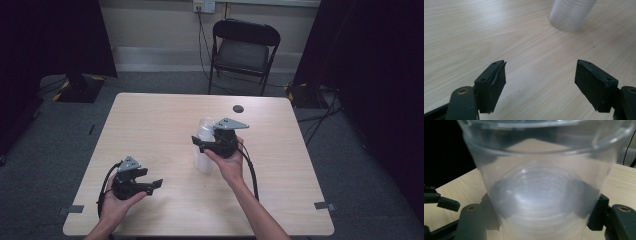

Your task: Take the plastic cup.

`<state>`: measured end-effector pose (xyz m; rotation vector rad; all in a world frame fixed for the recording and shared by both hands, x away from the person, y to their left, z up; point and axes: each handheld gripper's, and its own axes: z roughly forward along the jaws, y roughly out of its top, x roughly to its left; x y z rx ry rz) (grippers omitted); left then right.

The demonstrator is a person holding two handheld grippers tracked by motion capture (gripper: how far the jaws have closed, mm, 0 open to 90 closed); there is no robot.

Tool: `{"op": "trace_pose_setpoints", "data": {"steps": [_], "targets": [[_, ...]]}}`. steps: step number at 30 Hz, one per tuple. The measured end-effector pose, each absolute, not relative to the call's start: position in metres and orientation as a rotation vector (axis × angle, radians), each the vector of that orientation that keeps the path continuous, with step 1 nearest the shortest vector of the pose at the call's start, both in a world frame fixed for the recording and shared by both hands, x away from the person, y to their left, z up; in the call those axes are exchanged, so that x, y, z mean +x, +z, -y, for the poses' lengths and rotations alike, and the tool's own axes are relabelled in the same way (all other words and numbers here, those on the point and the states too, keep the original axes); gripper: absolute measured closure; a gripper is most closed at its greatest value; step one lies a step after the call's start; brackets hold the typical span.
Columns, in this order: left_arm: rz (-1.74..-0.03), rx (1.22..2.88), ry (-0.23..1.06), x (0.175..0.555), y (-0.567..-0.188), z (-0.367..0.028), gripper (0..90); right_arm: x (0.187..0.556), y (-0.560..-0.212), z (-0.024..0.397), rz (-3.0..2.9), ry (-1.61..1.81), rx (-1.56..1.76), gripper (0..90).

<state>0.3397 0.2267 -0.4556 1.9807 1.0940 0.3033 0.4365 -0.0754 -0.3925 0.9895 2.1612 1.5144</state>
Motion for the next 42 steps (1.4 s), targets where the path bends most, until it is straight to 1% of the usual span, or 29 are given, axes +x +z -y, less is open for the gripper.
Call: {"op": "trace_pose_setpoints", "data": {"steps": [7,11,14,27,32,39,42], "targets": [[-1.084,1.976,0.296,0.338,-0.455,-0.227,26.2,0.436,-0.385,0.078,-2.139,1.538,0.979,31.3],[-1.083,1.979,0.314,0.338,-0.455,-0.227,26.4,0.436,-0.381,0.078,-2.133,1.545,0.975,31.5],[-1.084,1.967,0.331,0.337,-0.454,-0.228,28.8,0.437,-0.379,0.079,-2.141,1.552,0.972,31.5],[-1.051,1.980,0.283,0.337,-0.453,-0.226,28.6,0.438,-0.367,0.081,-2.136,1.571,0.987,31.4],[-1.030,1.989,0.292,0.336,-0.454,-0.222,28.8,0.439,-0.363,0.084,-2.132,1.575,0.988,31.4],[-1.027,2.020,0.247,0.338,-0.457,-0.219,25.7,0.439,-0.356,0.087,-2.116,1.580,1.009,31.5],[-1.023,2.032,0.247,0.338,-0.457,-0.218,25.6,0.439,-0.354,0.087,-2.113,1.585,1.012,31.5]]}}
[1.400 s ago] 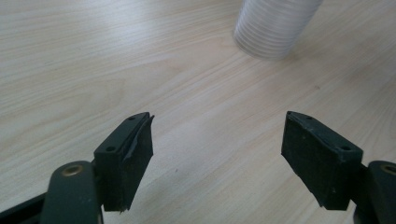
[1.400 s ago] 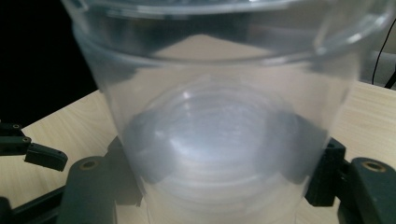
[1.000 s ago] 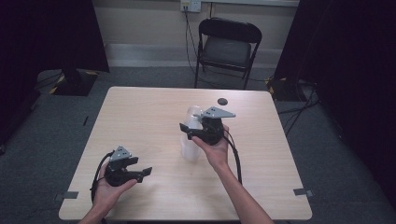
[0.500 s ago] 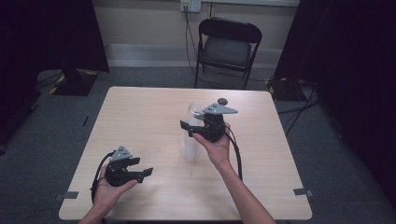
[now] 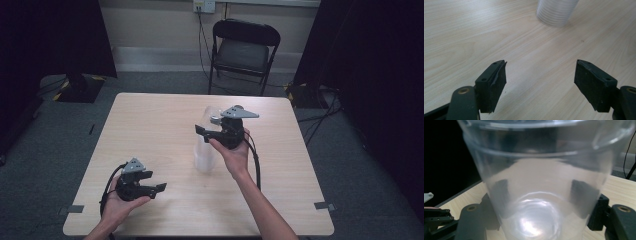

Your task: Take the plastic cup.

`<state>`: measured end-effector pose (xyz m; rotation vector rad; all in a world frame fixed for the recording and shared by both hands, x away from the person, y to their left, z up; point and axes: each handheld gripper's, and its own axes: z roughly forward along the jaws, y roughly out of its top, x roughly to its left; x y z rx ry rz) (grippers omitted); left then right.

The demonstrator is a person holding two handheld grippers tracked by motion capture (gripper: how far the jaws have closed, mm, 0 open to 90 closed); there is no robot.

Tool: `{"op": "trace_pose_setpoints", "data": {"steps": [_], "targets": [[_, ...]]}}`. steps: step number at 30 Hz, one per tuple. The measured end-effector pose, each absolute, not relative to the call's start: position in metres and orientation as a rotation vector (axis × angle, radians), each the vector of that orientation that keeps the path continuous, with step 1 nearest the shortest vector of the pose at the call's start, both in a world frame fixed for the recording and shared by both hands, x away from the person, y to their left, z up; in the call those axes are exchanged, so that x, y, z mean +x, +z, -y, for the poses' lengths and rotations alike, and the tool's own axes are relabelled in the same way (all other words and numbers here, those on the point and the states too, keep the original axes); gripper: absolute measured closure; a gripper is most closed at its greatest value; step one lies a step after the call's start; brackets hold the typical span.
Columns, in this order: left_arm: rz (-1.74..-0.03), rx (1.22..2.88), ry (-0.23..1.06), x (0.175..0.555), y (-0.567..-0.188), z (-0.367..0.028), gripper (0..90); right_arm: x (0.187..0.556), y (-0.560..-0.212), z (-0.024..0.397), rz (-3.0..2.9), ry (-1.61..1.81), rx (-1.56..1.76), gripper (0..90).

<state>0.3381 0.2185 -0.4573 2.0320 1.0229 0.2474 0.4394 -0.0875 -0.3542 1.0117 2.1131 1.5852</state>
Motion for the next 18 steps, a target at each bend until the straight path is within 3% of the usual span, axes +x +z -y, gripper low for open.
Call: {"op": "trace_pose_setpoints", "data": {"steps": [18], "targets": [[-1.008,2.029,0.257,0.336,-0.456,-0.216,30.0,0.434,-0.329,0.094,-2.096,1.637,1.009,32.5]]}}
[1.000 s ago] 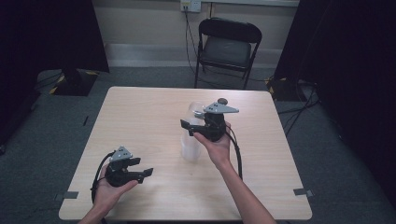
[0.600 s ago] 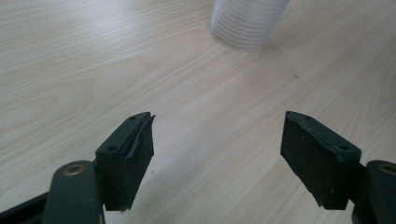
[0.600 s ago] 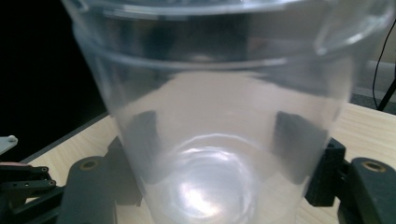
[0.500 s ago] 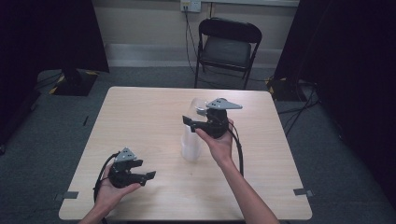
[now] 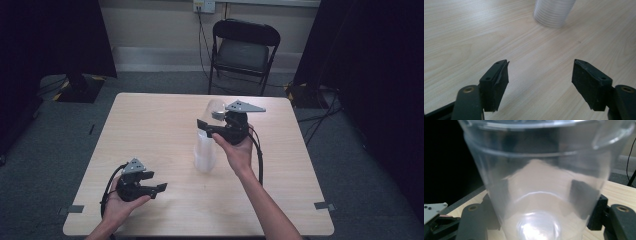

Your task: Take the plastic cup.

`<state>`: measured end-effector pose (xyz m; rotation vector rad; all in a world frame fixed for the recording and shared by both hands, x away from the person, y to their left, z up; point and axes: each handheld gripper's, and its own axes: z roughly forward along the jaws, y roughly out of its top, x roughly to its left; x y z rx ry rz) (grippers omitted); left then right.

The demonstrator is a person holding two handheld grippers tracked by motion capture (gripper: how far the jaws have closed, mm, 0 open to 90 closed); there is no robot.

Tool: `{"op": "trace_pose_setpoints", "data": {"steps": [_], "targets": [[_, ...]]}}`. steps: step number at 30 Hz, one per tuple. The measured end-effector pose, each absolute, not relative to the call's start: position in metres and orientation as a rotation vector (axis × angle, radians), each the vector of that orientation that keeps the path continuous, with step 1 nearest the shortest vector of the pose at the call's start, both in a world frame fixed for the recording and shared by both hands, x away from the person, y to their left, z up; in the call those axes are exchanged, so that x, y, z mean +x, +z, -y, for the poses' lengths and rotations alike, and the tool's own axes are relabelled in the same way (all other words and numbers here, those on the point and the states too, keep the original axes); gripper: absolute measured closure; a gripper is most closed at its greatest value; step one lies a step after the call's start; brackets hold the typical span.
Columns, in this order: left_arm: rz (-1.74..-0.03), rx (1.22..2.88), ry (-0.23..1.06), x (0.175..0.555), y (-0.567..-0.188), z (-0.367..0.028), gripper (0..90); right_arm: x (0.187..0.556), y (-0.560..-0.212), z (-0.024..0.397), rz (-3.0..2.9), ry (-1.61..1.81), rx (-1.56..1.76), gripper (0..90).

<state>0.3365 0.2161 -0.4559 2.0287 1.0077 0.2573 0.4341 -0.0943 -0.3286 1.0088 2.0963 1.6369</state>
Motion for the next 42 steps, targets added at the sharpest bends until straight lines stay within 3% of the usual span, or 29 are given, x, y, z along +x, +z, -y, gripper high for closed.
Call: {"op": "trace_pose_setpoints", "data": {"steps": [22,42], "targets": [[-0.949,2.033,0.287,0.330,-0.449,-0.204,29.1,0.416,-0.315,0.129,-2.021,1.695,1.036,32.7],[-0.891,2.014,0.339,0.330,-0.433,-0.191,35.8,0.390,-0.332,0.161,-2.035,1.662,1.113,33.7]]}}
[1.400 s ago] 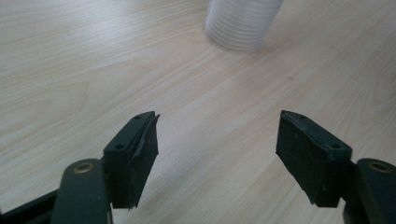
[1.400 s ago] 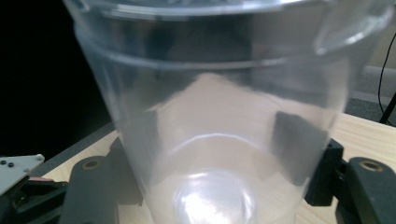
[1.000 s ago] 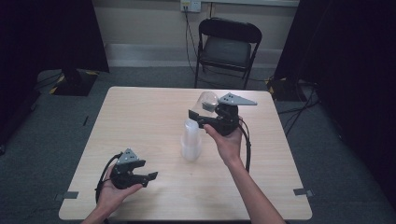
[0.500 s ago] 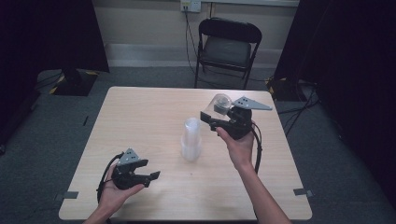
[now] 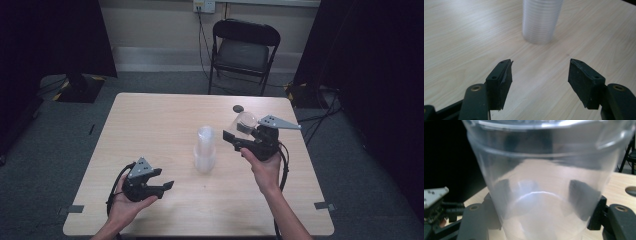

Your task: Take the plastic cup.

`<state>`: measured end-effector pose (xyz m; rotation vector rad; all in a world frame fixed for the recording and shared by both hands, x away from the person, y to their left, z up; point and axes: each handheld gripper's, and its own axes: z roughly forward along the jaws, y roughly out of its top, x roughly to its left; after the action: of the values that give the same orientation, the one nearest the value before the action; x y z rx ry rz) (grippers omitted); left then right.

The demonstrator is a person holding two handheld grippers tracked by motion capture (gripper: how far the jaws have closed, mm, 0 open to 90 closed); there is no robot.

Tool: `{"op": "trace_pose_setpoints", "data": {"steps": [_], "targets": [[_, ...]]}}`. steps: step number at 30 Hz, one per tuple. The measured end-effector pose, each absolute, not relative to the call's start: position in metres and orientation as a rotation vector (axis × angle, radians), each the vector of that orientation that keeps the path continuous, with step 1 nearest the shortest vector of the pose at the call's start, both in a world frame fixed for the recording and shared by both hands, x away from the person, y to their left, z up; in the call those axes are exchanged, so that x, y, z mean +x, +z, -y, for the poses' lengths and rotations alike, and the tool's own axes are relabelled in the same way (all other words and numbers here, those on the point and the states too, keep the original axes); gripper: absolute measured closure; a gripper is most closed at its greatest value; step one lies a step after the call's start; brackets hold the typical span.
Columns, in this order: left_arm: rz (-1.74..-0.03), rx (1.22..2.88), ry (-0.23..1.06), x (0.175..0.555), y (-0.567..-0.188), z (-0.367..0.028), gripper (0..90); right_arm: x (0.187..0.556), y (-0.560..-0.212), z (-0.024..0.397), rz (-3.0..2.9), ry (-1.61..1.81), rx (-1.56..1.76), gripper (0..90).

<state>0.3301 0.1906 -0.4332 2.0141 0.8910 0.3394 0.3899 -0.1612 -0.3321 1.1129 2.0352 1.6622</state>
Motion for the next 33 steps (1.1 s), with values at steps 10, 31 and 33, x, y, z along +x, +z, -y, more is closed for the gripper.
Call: {"op": "trace_pose_setpoints", "data": {"steps": [10,31,33], "targets": [[-0.809,1.991,0.364,0.341,-0.411,-0.164,35.0,0.379,-0.350,0.160,-2.104,1.654,1.170,34.1],[-0.752,1.882,0.313,0.361,-0.420,-0.117,34.2,0.367,-0.382,0.166,-2.163,1.811,1.358,35.3],[-0.741,1.868,0.300,0.361,-0.420,-0.120,38.3,0.367,-0.390,0.166,-2.164,1.836,1.379,35.4]]}}
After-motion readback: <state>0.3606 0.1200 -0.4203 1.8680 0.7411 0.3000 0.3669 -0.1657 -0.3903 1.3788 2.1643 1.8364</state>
